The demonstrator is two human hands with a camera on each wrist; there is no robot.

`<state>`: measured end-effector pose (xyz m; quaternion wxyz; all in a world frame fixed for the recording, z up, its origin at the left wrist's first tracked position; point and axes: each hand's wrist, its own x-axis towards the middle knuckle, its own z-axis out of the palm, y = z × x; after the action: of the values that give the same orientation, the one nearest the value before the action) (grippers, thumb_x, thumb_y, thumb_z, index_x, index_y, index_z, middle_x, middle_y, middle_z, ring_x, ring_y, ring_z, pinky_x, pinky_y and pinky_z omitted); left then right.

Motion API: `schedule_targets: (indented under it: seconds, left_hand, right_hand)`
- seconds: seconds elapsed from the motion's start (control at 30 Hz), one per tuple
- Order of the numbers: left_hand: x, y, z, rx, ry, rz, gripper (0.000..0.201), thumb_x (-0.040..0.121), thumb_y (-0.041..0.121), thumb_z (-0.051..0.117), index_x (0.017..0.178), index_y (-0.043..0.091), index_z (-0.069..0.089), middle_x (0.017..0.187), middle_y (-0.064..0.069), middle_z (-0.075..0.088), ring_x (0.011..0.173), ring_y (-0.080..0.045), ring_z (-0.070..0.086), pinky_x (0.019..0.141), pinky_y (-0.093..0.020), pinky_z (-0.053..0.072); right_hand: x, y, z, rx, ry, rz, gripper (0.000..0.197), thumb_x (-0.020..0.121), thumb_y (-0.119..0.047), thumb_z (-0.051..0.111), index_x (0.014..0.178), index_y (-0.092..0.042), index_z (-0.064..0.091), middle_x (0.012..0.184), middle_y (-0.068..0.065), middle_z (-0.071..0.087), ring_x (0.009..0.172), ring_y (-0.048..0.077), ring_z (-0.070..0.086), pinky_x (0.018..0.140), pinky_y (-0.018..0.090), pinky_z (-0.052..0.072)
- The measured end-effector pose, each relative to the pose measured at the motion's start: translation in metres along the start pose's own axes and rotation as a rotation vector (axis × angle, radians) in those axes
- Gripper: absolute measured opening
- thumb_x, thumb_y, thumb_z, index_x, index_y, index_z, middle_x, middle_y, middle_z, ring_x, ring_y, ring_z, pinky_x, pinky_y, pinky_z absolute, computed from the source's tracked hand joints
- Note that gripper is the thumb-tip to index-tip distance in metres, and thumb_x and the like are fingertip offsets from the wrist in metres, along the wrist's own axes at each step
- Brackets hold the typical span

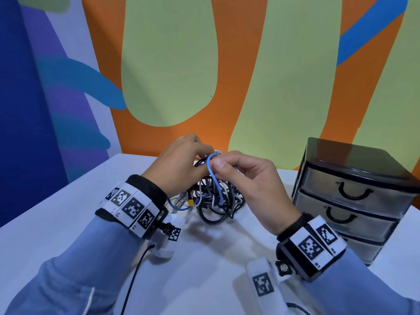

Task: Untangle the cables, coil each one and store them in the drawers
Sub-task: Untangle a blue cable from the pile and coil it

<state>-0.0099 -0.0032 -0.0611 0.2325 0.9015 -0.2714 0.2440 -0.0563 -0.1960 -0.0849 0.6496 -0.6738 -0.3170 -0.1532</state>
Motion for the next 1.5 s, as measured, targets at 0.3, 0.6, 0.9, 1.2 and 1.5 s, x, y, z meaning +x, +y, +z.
schedule_targets:
  seconds: [0.3, 0.6, 0.9, 1.2, 1.5]
  left_hand:
    - [0.003, 0.011, 0.001, -0.291, 0.036, 0.108, 0.018, 0.101, 0.041, 0.067, 0.100, 0.024, 0.074, 0.095, -0.002, 0.058, 0.088, -0.017, 0.056, 0.076, -0.034, 0.045]
    - [-0.002, 0.036, -0.017, -0.908, 0.124, 0.104, 0.018, 0.101, 0.017, 0.062, 0.102, -0.002, 0.062, 0.089, -0.020, 0.068, 0.063, -0.032, 0.062, 0.067, -0.042, 0.053]
    - [0.007, 0.022, -0.025, -1.245, 0.531, -0.002, 0.011, 0.111, 0.018, 0.052, 0.100, 0.016, 0.054, 0.079, -0.011, 0.066, 0.056, -0.017, 0.053, 0.058, -0.024, 0.048]
    - [0.007, 0.006, -0.038, -1.045, 0.640, -0.075, 0.010, 0.107, 0.023, 0.061, 0.103, 0.014, 0.063, 0.082, -0.011, 0.070, 0.061, -0.016, 0.058, 0.066, -0.027, 0.054]
    - [-0.002, 0.018, -0.046, -1.524, 0.224, -0.168, 0.048, 0.104, 0.016, 0.035, 0.091, 0.004, 0.079, 0.090, -0.018, 0.072, 0.075, -0.022, 0.064, 0.075, -0.028, 0.058]
  right_hand:
    - [0.005, 0.016, -0.011, -0.157, 0.091, 0.004, 0.035, 0.092, 0.003, 0.072, 0.120, -0.018, 0.065, 0.118, -0.007, 0.073, 0.119, 0.009, 0.065, 0.102, 0.029, 0.051]
    - [0.006, 0.028, -0.014, -0.372, -0.002, -0.061, 0.025, 0.095, -0.014, 0.076, 0.115, -0.029, 0.077, 0.117, -0.011, 0.068, 0.120, 0.016, 0.059, 0.102, 0.033, 0.045]
    - [0.011, 0.032, -0.024, -0.547, 0.229, 0.011, 0.017, 0.101, -0.035, 0.067, 0.112, -0.036, 0.080, 0.095, -0.012, 0.057, 0.105, 0.015, 0.053, 0.084, 0.020, 0.037]
    - [0.009, 0.024, -0.020, -0.652, 0.225, -0.098, 0.043, 0.103, -0.011, 0.059, 0.126, -0.046, 0.072, 0.091, -0.007, 0.049, 0.100, 0.017, 0.042, 0.088, 0.020, 0.037]
    - [0.006, 0.012, -0.010, -0.334, -0.010, -0.038, 0.034, 0.096, -0.006, 0.068, 0.123, -0.026, 0.064, 0.113, -0.009, 0.075, 0.118, 0.009, 0.066, 0.107, 0.036, 0.047]
